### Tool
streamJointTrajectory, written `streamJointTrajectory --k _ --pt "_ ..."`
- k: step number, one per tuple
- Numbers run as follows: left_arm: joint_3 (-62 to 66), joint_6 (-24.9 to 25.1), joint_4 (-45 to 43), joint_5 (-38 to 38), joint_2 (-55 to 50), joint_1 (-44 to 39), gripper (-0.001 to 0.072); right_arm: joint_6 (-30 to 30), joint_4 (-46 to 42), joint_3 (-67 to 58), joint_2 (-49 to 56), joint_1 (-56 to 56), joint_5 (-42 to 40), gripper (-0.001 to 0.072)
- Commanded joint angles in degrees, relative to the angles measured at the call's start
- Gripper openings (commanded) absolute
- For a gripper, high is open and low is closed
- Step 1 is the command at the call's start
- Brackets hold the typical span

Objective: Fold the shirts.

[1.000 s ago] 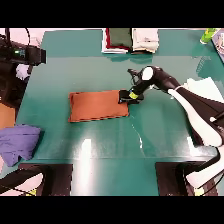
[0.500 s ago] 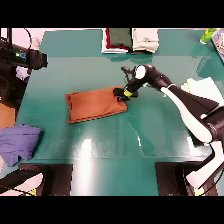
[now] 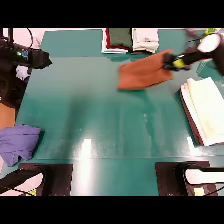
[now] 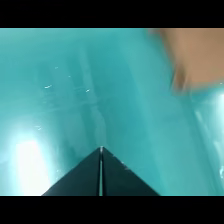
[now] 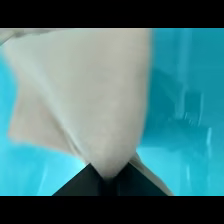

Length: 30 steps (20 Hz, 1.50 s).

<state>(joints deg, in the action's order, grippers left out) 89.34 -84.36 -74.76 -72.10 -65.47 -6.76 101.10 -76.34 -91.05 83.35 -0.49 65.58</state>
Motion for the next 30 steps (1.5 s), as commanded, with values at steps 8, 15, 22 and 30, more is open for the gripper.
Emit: streamJointTrajectory --k 8,15,22,30 --pt "-0.02 -1.11 3.08 3.67 0.02 0.02 0.0024 -4.72 -1.18 -0.04 -1.64 -24.09 3.30 0.0016" --pt "-0.02 -1.14 3.67 3.52 0.02 0.02 0.0024 -4.72 -1.03 -10.75 -1.73 -24.52 1.31 0.0015" --pt "-0.02 -1.11 4.96 3.15 0.02 0.02 0.0024 -5.40 -0.02 -27.65 -2.05 -24.70 9.73 0.0016" --pt "-0.02 -0.63 4.94 0.57 0.02 0.02 0.0025 -7.17 -0.22 -10.93 -14.58 -30.84 15.17 0.0016"
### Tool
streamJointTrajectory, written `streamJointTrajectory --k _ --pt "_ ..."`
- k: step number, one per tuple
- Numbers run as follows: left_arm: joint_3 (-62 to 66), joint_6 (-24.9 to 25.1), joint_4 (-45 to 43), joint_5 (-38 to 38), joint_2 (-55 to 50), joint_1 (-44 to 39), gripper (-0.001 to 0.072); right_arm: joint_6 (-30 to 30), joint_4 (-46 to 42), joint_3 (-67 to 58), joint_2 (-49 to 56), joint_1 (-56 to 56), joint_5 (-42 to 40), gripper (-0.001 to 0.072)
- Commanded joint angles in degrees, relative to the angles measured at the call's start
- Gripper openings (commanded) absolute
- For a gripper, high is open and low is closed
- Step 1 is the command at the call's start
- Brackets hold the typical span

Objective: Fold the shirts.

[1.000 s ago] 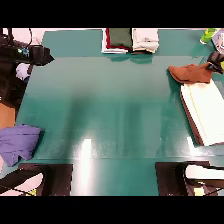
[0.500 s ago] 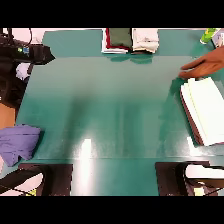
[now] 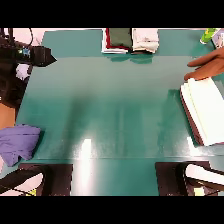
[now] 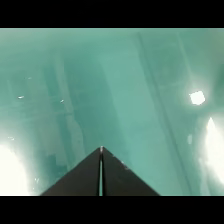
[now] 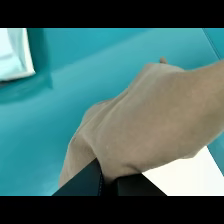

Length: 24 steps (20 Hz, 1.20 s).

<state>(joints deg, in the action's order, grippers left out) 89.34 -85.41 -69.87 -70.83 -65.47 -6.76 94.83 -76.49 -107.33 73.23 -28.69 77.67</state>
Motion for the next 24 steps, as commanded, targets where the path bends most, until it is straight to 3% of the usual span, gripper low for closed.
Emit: streamJointTrajectory --k 1,6,11,16,17,18,19,21,24 --pt "-0.02 0.42 0.04 -0.68 0.02 0.02 0.0025 -1.62 -0.11 8.00 -6.40 -4.22 4.76 0.0016" --pt "-0.02 0.46 0.04 -0.76 0.02 0.02 0.0025 -4.98 -0.48 26.12 -16.24 -13.75 6.43 0.0015" --pt "-0.02 0.96 0.04 -0.79 0.02 0.02 0.0025 -5.79 -9.64 45.46 -23.50 -18.58 3.06 0.0016" --pt "-0.02 1.90 0.07 -1.60 0.02 0.02 0.0025 -6.05 -10.78 55.25 -25.35 -19.26 0.94 0.0027" --pt "-0.02 1.92 0.04 -1.88 0.02 0.02 0.0025 -6.05 -11.15 56.30 -25.35 -19.26 0.74 0.0235" --pt "-0.02 1.92 0.07 -2.10 0.02 0.02 0.0025 -6.05 -12.28 56.83 -25.20 -19.26 0.28 0.0513" --pt "-0.02 1.92 0.07 -2.16 0.02 0.02 0.0025 -6.03 -13.88 56.11 -24.55 -19.26 1.09 0.0668" --pt "-0.02 1.92 0.04 -2.16 0.02 0.02 0.0025 -5.99 -15.63 51.39 -23.08 -19.26 3.32 0.0675" --pt "-0.02 1.90 0.09 -2.16 0.02 0.02 0.0025 -5.97 -5.16 41.31 -21.31 -16.68 3.15 0.0673"
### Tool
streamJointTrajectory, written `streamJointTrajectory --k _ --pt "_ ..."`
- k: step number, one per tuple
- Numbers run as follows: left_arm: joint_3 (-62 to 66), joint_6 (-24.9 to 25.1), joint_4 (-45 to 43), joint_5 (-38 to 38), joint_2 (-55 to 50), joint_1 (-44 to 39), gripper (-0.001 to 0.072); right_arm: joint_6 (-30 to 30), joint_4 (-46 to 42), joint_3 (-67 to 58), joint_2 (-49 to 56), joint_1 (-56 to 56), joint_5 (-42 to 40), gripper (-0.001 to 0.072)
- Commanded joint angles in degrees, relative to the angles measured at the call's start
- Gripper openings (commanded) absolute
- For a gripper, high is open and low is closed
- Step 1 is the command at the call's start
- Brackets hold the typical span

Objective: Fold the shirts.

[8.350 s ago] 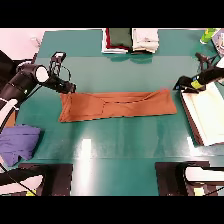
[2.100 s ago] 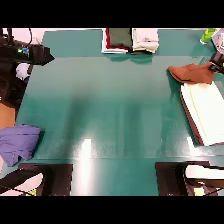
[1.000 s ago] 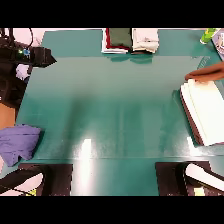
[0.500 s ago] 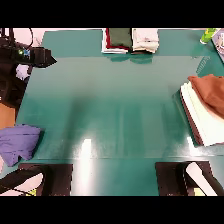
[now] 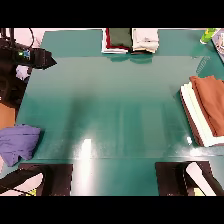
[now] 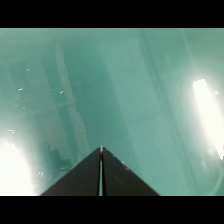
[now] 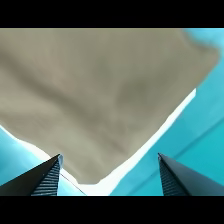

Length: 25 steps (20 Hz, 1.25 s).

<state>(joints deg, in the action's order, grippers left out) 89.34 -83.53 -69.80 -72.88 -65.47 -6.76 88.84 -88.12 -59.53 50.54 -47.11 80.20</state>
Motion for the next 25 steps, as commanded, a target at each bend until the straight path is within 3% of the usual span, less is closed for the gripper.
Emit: streamJointTrajectory --k 1,4,11,14,15,25 --pt "-0.02 0.00 0.02 -0.11 0.02 0.02 0.0025 0.00 11.47 -9.38 2.01 4.37 1.03 0.0672" --pt "-0.02 0.07 -0.07 -0.04 0.02 0.04 0.0026 0.02 20.09 -14.03 3.91 17.51 0.55 0.0672" --pt "0.00 0.00 -0.44 1.84 0.02 0.04 0.0025 -0.04 20.57 -15.15 12.37 51.65 -6.64 0.0649" --pt "0.00 0.00 -0.39 1.97 0.02 0.04 0.0025 -0.72 20.59 -15.15 15.76 59.69 -8.31 0.0120" --pt "0.00 0.00 -0.39 1.95 0.02 0.04 0.0025 -1.03 20.52 -15.15 16.59 61.53 -8.46 0.0016" --pt "0.00 0.00 -0.39 1.97 0.02 0.04 0.0025 -1.03 20.61 -15.13 17.44 63.58 -11.28 0.0017"
